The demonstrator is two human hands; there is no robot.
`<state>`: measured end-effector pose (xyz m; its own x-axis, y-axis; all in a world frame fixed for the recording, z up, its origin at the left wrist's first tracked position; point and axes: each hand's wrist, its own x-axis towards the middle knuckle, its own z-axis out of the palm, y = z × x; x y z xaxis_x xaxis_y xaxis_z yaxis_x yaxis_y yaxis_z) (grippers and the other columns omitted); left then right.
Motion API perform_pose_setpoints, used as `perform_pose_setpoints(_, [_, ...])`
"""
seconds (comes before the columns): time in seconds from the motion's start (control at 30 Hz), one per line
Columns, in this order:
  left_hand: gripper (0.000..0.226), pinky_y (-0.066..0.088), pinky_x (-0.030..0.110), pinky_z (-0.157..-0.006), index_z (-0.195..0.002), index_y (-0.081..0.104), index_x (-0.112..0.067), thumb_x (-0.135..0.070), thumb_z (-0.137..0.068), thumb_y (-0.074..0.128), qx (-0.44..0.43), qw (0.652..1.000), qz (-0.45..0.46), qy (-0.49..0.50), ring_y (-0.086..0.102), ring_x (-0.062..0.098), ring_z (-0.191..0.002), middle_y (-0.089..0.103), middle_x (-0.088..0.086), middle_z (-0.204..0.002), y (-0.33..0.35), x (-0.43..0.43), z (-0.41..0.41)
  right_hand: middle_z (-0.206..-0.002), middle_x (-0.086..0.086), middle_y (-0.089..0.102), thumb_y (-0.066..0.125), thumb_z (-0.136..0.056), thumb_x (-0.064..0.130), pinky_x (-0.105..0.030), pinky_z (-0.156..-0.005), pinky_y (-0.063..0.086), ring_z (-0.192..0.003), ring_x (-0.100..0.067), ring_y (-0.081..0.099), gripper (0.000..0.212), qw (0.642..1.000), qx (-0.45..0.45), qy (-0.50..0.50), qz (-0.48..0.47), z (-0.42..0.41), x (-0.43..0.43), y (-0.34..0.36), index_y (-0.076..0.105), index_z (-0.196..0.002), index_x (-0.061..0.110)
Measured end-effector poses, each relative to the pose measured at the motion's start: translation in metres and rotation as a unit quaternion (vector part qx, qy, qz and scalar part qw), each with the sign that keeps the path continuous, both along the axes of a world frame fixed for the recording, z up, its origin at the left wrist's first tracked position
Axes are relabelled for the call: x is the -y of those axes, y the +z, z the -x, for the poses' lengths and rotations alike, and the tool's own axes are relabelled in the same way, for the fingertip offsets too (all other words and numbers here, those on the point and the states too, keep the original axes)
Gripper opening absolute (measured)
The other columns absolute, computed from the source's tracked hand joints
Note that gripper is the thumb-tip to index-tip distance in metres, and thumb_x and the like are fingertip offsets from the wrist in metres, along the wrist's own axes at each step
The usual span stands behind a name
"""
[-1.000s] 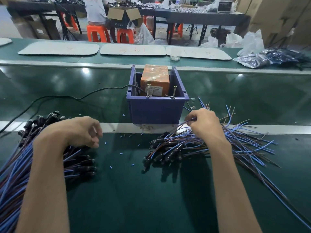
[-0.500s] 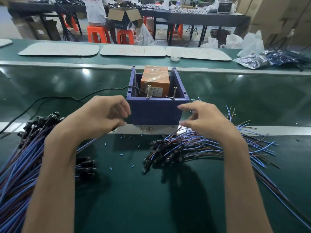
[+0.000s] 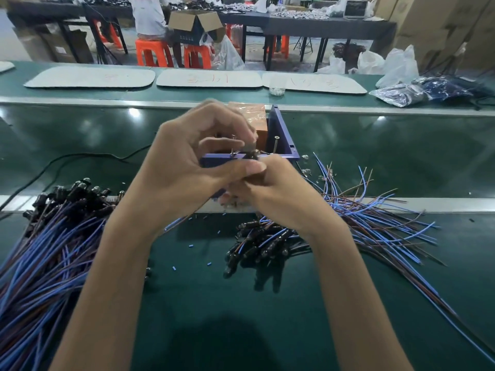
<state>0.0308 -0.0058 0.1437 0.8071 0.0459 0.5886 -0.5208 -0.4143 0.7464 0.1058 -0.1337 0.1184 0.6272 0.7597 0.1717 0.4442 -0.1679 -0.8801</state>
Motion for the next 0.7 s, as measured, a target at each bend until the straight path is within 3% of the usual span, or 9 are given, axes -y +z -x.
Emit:
perform_pose_setpoints(0.1, [0.016, 0.052, 0.021, -0.074, -0.079, 0.061, -0.017, -0.031, -0.077, 0.071, -0.01, 0.999, 0.009, 0.036, 0.063, 0.011, -0.079, 0.066, -0.007, -0.083, 0.0, -0.004, 0.002, -0.075, 0.003, 0.073, 0.062, -0.091, 0.015, -0.046, -0.083, 0.055, -0.079, -0.013, 0.07, 0.022, 0.994, 0.019, -0.1, -0.039, -0.007, 0.003, 0.002, 0.067, -0.072, 0.026])
perform_pose_setpoints(0.2, [0.049, 0.051, 0.017, -0.068, -0.064, 0.068, -0.017, -0.061, -0.083, 0.058, -0.22, 0.975, -0.024, -0.021, 0.07, 0.013, -0.069, 0.074, -0.002, -0.076, -0.003, -0.007, 0.001, -0.081, -0.005, 0.074, 0.062, -0.092, 0.019, -0.041, -0.087, 0.055, -0.084, -0.02, 0.07, 0.016, 0.98, -0.03, -0.155, -0.119, -0.013, 0.008, 0.006, 0.071, -0.079, 0.018])
perform_pose_setpoints(0.27, [0.074, 0.053, 0.024, -0.08, -0.055, 0.067, -0.016, -0.082, -0.073, 0.04, -0.364, 0.931, -0.029, -0.003, 0.073, 0.017, -0.076, 0.076, 0.001, -0.081, -0.013, -0.006, -0.007, -0.084, -0.007, 0.074, 0.057, -0.095, 0.024, -0.031, -0.081, 0.056, -0.082, -0.016, 0.07, 0.025, 0.977, -0.047, -0.144, -0.148, -0.015, 0.013, 0.01, 0.071, -0.079, 0.012])
perform_pose_setpoints(0.3, [0.078, 0.052, 0.03, -0.088, -0.05, 0.066, -0.017, -0.086, -0.064, 0.033, -0.392, 0.919, -0.023, 0.044, 0.073, 0.018, -0.079, 0.076, 0.002, -0.082, -0.018, -0.006, -0.012, -0.085, -0.007, 0.074, 0.053, -0.097, 0.027, -0.026, -0.079, 0.056, -0.083, -0.013, 0.07, 0.031, 0.978, -0.051, -0.131, -0.152, -0.015, 0.015, 0.012, 0.07, -0.077, 0.011])
perform_pose_setpoints(0.33, [0.078, 0.05, 0.035, -0.094, -0.045, 0.064, -0.018, -0.086, -0.061, 0.03, -0.392, 0.915, -0.003, 0.096, 0.073, 0.019, -0.08, 0.076, 0.003, -0.081, -0.022, -0.007, -0.017, -0.086, -0.006, 0.074, 0.048, -0.099, 0.03, -0.022, -0.079, 0.055, -0.085, -0.011, 0.07, 0.037, 0.98, -0.06, -0.117, -0.153, -0.014, 0.018, 0.013, 0.068, -0.074, 0.011])
perform_pose_setpoints(0.4, [0.08, 0.049, 0.039, -0.096, -0.039, 0.06, -0.016, -0.083, -0.073, 0.03, -0.36, 0.913, 0.072, 0.179, 0.074, 0.023, -0.076, 0.076, 0.003, -0.077, -0.025, -0.012, -0.025, -0.082, -0.008, 0.074, 0.039, -0.101, 0.032, -0.021, -0.081, 0.055, -0.085, -0.014, 0.071, 0.046, 0.975, -0.107, -0.093, -0.172, -0.014, 0.022, 0.017, 0.062, -0.07, 0.008])
perform_pose_setpoints(0.5, [0.067, 0.051, 0.034, -0.078, -0.054, 0.054, -0.014, -0.07, -0.089, 0.04, -0.302, 0.908, 0.148, 0.25, 0.074, 0.019, -0.069, 0.076, 0.0, -0.076, -0.026, -0.024, -0.027, -0.068, -0.011, 0.069, 0.035, -0.102, 0.031, -0.028, -0.077, 0.057, -0.079, -0.026, 0.071, 0.049, 0.955, -0.195, -0.054, -0.218, -0.015, 0.029, 0.019, 0.054, -0.067, 0.003])
perform_pose_setpoints(0.6, [0.036, 0.047, 0.029, -0.065, -0.067, 0.05, -0.02, -0.046, -0.09, 0.06, -0.232, 0.919, 0.114, 0.296, 0.071, 0.006, -0.064, 0.075, -0.003, -0.08, -0.03, -0.028, -0.022, -0.061, -0.008, 0.065, 0.036, -0.102, 0.032, -0.031, -0.069, 0.057, -0.07, -0.025, 0.07, 0.047, 0.95, -0.233, -0.027, -0.205, -0.015, 0.034, 0.02, 0.051, -0.066, 0.006])
perform_pose_setpoints(0.7, [0.036, 0.051, 0.039, -0.073, -0.068, 0.04, -0.023, -0.021, -0.08, 0.074, -0.206, 0.922, 0.063, 0.323, 0.07, 0.009, -0.068, 0.072, -0.006, -0.073, -0.032, -0.029, -0.02, -0.053, -0.005, 0.056, 0.039, -0.102, 0.029, -0.034, -0.067, 0.058, -0.057, -0.02, 0.064, 0.045, 0.959, -0.226, -0.044, -0.163, -0.018, 0.033, 0.018, 0.052, -0.065, 0.006])
